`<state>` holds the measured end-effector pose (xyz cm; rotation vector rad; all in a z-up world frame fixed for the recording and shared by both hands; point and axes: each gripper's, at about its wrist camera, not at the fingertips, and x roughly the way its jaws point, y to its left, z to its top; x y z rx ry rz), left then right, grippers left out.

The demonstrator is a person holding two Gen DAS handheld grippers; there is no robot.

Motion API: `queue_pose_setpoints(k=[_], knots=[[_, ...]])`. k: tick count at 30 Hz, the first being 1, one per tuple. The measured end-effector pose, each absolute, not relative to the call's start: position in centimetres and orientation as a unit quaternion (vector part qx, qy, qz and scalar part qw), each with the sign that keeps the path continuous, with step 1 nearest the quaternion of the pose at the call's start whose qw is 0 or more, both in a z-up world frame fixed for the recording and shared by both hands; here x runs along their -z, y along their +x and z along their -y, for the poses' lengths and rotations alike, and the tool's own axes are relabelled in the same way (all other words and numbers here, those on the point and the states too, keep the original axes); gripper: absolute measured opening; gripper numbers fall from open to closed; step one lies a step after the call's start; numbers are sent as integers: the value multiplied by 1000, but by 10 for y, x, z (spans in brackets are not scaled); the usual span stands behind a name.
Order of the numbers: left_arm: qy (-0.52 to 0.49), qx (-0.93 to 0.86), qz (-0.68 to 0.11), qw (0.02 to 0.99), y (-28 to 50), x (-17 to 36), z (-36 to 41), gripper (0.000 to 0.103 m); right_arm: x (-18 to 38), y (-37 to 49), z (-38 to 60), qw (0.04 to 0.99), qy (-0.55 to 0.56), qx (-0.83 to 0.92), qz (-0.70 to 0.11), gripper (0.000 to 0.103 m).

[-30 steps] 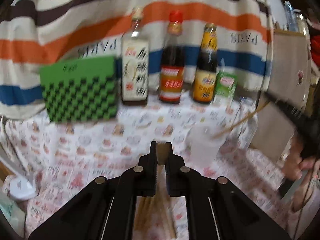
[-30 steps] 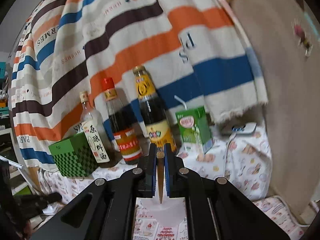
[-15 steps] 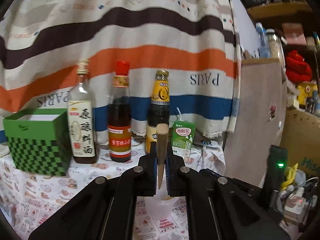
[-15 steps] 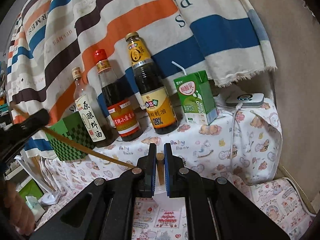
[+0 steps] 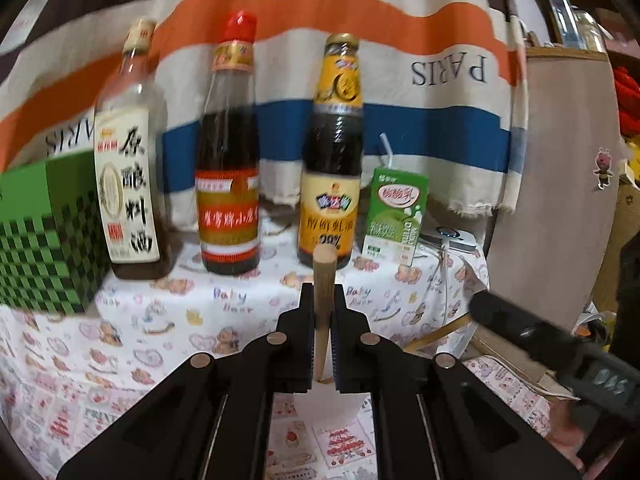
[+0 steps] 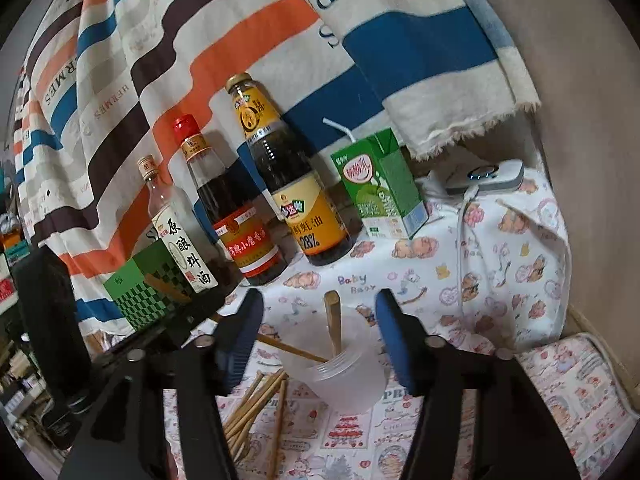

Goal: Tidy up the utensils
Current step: 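Lower each chopstick into the plastic cup and open both tools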

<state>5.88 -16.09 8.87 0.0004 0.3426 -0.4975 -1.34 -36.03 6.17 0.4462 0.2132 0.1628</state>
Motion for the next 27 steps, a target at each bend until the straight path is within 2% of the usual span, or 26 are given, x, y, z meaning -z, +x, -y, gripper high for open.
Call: queue_pose_setpoints(k=[7,8,10,11,12,14,16,18,22,25,27], knots=[[-2,236,-183,954,69,-78,158,6,-59,-14,362,962,237,-81,-112,71],[0,227,-177,957,68,-76,158,9,-58,-14,362,961,240,-78,-112,74],[-3,219,-162,962,63,-75,153,33,-58,-14,363,960,245,-77,-111,75],[-8,217,-151,964,58,-76,149,51,-57,-14,364,959,247,-76,-111,75],[-8,207,-142,968,53,-78,144,57,-57,-14,364,959,250,-75,-112,76],[-5,201,-129,971,42,-84,136,58,-59,-16,362,959,250,-71,-109,76],[-2,192,-123,974,34,-90,126,63,-62,-22,359,964,239,-65,-99,79],[-6,177,-111,978,22,-97,112,79,-64,-26,355,965,235,-64,-95,80],[9,147,-74,986,-10,-104,76,103,-67,-40,348,969,232,-3,-90,80],[46,73,-52,995,-26,-102,50,103,-78,-61,343,974,224,1,-46,80],[55,47,-55,996,-27,-102,37,103,-82,-70,336,979,202,5,-23,84]])
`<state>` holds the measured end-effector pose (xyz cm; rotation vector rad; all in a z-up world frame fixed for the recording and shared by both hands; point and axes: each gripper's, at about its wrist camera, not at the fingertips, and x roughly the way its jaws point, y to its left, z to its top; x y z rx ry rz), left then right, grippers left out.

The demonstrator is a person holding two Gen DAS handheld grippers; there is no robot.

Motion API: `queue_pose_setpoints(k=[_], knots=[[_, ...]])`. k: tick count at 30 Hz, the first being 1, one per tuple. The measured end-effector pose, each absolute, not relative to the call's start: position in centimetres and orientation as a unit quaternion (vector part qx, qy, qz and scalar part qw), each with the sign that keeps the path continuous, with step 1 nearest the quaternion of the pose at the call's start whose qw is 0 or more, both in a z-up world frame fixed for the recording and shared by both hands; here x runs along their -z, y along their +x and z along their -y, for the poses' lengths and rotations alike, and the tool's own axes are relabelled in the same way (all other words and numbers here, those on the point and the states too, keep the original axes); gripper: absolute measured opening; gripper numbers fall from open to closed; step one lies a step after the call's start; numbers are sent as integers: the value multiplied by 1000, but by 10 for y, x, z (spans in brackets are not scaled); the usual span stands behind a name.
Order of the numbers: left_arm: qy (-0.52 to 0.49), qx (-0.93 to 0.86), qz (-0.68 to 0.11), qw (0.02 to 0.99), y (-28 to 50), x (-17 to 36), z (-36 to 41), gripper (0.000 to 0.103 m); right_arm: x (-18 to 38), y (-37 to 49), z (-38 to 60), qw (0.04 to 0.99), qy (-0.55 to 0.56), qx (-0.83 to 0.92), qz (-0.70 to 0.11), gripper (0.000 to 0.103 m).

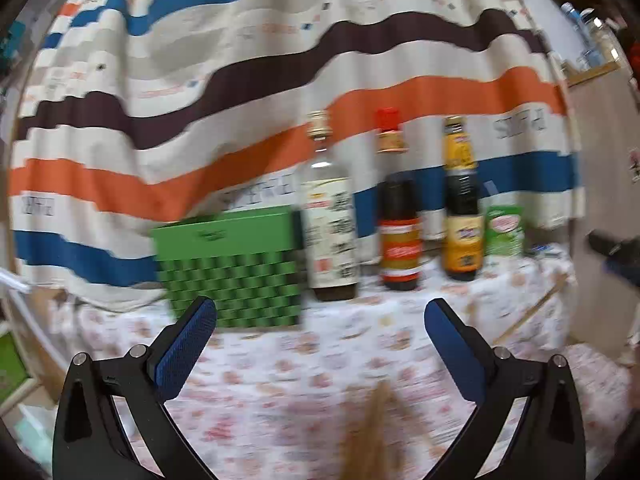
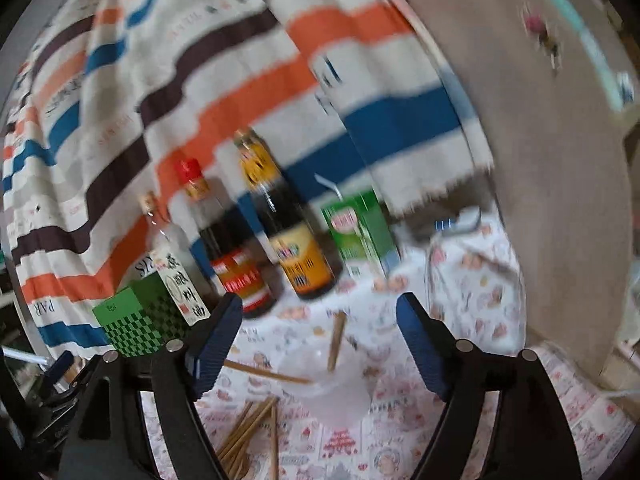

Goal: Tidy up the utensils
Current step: 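Lower each chopstick into the plastic cup and open both tools, then move the left tool back over the chopstick pile while the right tool follows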

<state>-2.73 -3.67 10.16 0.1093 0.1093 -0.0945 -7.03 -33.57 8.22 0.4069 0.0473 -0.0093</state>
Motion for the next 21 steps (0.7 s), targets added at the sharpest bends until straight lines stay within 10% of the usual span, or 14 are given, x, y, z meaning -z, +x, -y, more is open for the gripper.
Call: queue_pose_setpoints(k=[11,21], knots=[[60,17,-88,994,-27,-64,11,103,-66,-53,277,991,94,-49,-85,86],[-15,20,-311,950,36,-9,-11,101,-47,-39,262,987,84,-58,-121,78]])
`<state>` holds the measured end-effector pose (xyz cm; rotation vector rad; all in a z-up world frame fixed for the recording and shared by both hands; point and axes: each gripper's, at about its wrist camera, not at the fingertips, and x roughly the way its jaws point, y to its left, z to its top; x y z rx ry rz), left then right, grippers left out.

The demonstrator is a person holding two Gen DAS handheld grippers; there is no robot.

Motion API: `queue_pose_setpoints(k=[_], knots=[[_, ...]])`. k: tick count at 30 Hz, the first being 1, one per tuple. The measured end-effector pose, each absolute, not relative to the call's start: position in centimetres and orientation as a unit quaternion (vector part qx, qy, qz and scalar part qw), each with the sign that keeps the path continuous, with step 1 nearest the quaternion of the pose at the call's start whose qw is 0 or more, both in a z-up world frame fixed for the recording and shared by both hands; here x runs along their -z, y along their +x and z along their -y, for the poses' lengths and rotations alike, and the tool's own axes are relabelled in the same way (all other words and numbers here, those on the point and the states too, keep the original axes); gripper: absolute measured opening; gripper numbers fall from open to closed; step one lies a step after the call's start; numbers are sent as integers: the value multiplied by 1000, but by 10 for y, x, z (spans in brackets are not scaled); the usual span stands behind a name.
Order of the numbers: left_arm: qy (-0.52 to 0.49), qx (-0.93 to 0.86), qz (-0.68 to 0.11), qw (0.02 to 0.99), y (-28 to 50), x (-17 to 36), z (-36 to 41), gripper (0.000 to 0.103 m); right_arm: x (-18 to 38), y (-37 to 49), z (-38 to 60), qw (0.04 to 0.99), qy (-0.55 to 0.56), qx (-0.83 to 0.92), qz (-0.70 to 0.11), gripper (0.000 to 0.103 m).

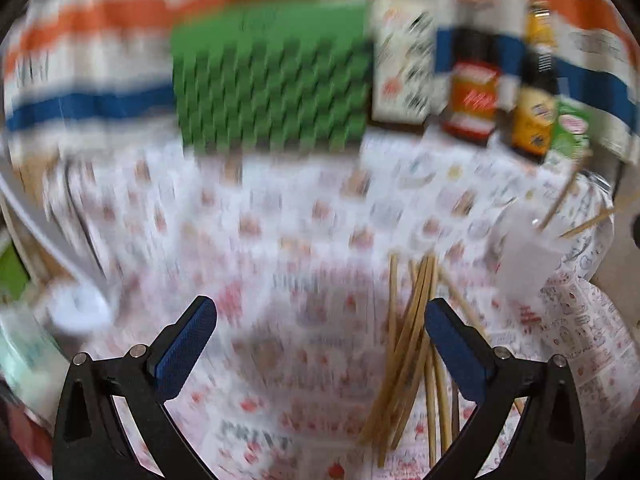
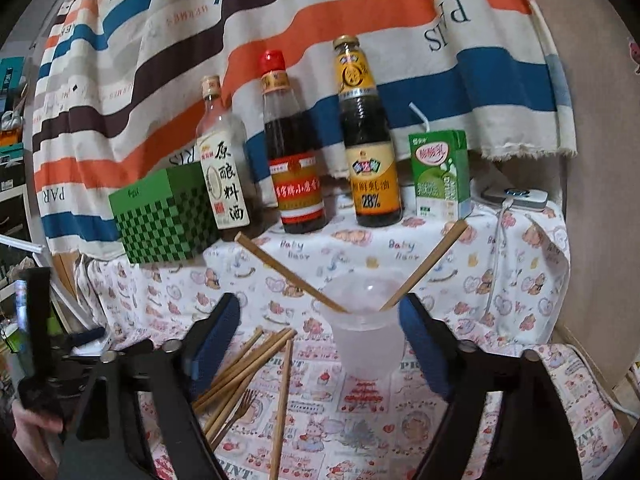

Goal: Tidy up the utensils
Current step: 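Move the left tool back over the chopstick pile while the right tool follows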

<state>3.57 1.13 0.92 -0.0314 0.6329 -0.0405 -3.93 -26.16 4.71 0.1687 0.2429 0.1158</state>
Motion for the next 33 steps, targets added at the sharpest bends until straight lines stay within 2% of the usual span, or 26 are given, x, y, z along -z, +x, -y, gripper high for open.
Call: queue_pose_setpoints(k=[4,7,9,11,14,19,20,21,23,26,29,33], knots=[[-41,50,-351,934,46,7,-18,86,-40,-32,255,986,71,-65,-140,59],[-57,83,-371,923,49,14,-15,74,-32,-29,246,987,49,-51,-144,58],[-40,70,-384,920,50,19,-10,58,-29,-28,239,990,21,-34,-137,56],[-23,67,-387,919,50,21,-4,53,-27,-27,237,990,12,-36,-139,45],[-27,57,-381,922,48,20,-4,53,-24,-16,235,978,21,-77,-194,37],[-1,50,-358,933,40,11,1,52,-13,-5,234,963,30,-106,-247,36],[-12,58,-369,928,41,13,0,47,-11,-3,233,961,29,-106,-252,36],[-22,73,-386,919,44,16,-1,35,-9,-2,232,960,27,-105,-259,36],[-29,84,-409,908,49,22,-2,28,-6,1,231,957,27,-108,-269,36],[-17,80,-432,898,52,30,1,26,-3,3,229,954,23,-111,-277,36],[-30,119,-449,885,53,34,4,18,-3,4,227,953,19,-113,-279,36],[-2,104,-459,882,53,40,13,19,-2,4,228,957,16,-96,-273,36]])
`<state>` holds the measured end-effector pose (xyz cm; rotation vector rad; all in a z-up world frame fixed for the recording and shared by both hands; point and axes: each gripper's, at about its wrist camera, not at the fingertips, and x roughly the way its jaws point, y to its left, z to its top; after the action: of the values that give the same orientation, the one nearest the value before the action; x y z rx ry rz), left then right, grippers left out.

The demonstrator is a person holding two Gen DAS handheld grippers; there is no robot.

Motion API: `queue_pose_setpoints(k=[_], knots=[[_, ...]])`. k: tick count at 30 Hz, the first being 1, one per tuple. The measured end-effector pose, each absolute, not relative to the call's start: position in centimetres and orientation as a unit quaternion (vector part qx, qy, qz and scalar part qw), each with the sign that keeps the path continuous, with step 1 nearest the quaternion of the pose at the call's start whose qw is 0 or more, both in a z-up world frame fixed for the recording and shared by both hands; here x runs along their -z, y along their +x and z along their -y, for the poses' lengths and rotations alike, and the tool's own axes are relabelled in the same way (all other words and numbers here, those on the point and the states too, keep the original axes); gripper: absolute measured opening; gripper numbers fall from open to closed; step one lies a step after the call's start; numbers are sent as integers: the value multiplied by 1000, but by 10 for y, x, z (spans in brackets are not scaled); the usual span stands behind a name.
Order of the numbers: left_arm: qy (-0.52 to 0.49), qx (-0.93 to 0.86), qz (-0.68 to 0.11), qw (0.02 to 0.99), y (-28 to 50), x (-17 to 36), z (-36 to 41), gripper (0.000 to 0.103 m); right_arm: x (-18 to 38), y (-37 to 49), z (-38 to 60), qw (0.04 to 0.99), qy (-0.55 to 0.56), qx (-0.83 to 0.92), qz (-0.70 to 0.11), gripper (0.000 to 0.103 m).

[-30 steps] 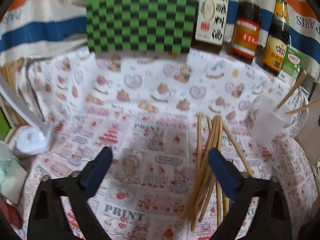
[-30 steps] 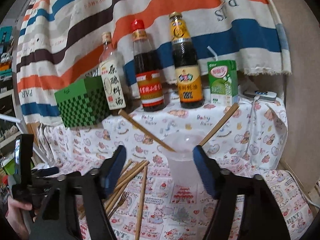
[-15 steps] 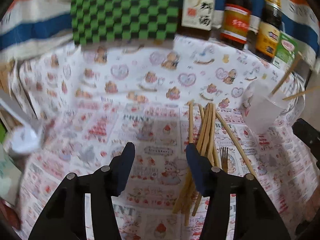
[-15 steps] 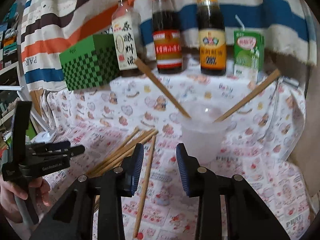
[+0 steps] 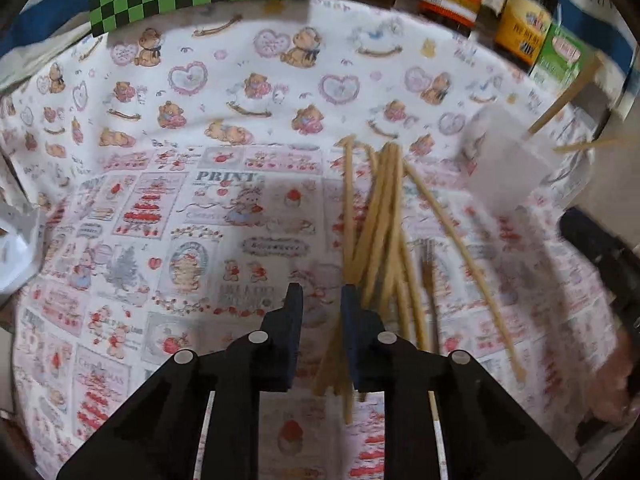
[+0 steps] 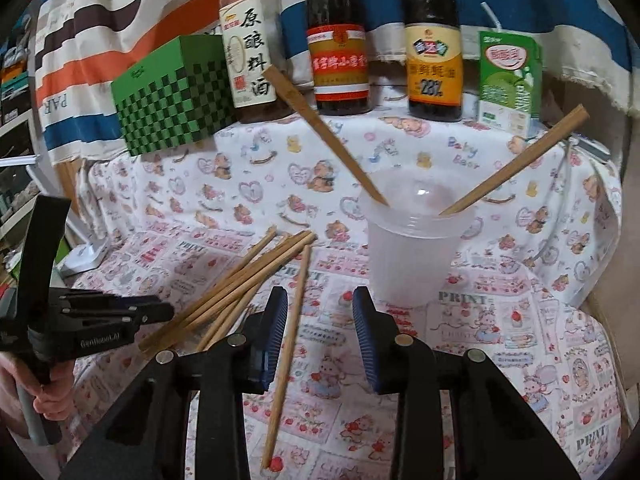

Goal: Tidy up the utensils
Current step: 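Move the left tool back over the chopstick pile while the right tool follows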

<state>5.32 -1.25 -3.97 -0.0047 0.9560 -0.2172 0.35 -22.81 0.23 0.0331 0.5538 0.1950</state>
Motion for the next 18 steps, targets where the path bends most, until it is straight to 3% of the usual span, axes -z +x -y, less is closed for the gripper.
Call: queue_pose_setpoints(k=[18], knots=[[15,115,-472,874,58,50,21,20,-1,8,234,956,23,-79,-281,37]])
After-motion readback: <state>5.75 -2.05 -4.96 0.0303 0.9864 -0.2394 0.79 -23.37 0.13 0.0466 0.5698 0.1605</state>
